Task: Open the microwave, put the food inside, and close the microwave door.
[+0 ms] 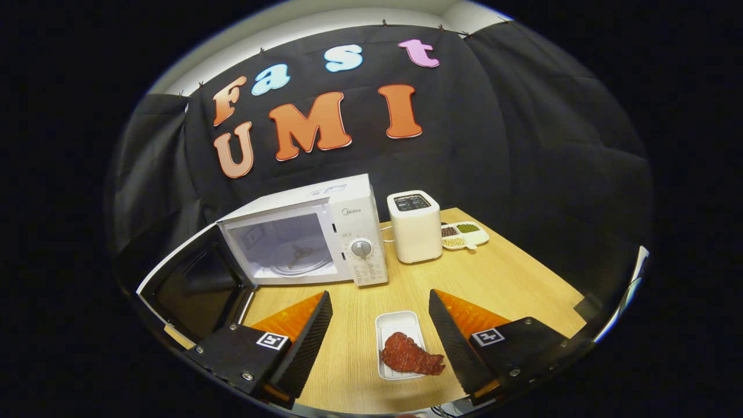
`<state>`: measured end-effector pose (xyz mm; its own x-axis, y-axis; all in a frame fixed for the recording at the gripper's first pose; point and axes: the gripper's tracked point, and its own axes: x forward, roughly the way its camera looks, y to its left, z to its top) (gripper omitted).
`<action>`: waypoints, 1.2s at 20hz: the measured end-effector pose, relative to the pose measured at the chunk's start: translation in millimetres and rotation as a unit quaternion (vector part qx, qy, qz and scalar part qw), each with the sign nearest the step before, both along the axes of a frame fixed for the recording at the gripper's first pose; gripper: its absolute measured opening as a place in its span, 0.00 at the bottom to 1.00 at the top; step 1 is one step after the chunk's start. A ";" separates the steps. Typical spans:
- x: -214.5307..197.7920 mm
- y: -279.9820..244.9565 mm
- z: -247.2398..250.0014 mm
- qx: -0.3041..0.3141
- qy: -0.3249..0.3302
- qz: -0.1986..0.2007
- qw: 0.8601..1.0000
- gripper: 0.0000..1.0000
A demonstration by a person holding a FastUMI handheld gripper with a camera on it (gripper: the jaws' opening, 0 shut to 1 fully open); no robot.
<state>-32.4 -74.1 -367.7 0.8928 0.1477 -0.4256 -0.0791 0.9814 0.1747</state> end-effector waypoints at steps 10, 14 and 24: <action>4.3 -32.3 -100.7 0.116 0.090 -0.060 0.987 0.99; -8.5 -25.2 -127.1 0.159 0.135 -0.068 0.976 0.91; -23.7 -33.2 -127.2 0.189 0.159 -0.113 0.962 0.27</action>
<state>-56.1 -107.4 -494.9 0.7538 0.1633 -0.6365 0.2448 0.8292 0.5025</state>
